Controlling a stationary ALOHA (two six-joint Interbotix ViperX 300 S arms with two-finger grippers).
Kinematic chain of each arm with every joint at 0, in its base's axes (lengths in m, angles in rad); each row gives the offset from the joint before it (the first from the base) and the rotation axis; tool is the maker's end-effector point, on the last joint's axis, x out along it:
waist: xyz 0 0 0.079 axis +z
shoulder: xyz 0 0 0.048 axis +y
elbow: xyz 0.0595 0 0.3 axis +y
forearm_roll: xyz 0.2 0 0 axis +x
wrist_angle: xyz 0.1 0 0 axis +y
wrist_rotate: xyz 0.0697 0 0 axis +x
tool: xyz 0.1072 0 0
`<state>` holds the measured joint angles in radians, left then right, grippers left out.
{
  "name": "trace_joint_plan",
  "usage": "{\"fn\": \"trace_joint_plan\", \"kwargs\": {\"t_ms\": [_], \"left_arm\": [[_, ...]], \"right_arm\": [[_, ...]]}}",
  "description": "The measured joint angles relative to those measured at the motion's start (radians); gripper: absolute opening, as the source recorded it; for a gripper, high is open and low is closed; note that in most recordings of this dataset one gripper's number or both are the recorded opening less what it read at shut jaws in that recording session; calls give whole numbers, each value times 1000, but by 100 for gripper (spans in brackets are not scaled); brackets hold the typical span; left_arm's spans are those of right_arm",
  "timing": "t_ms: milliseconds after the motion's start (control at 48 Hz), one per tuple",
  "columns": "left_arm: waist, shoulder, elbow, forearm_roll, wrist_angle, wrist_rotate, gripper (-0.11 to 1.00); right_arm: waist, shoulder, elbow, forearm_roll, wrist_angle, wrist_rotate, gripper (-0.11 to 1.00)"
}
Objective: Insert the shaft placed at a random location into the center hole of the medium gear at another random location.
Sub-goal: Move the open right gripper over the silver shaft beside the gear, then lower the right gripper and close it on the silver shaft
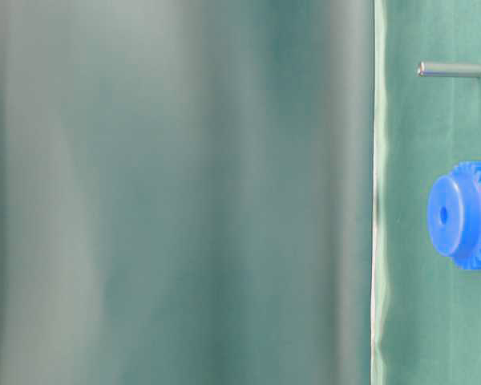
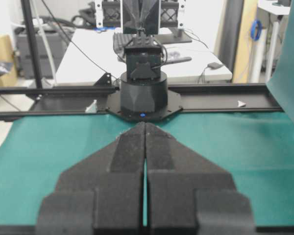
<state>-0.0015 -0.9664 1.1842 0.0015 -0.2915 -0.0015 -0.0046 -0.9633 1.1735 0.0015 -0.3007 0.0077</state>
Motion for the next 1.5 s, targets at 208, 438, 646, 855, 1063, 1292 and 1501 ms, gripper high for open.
{"fn": "trace_joint_plan", "kwargs": {"t_ms": [208, 438, 646, 855, 1063, 1292, 1501], "left_arm": [[0, 5, -8, 6, 17, -15, 0], [0, 6, -9, 8, 26, -21, 0], [0, 6, -9, 8, 29, -21, 0], [0, 6, -8, 8, 31, -21, 0], [0, 6, -8, 8, 34, -21, 0], [0, 6, -8, 8, 37, -21, 0], [0, 6, -8, 8, 41, -23, 0]], "right_arm": [[-14, 15, 2, -8, 25, -14, 1], [-49, 83, 11, -8, 21, -26, 1], [-107, 241, 21, -8, -14, -28, 12], [-184, 449, 20, -9, -140, -28, 70], [-213, 675, 20, -9, -302, -46, 81], [-229, 871, 5, -3, -422, -57, 81], [-244, 991, -21, 9, -482, -55, 81]]}}
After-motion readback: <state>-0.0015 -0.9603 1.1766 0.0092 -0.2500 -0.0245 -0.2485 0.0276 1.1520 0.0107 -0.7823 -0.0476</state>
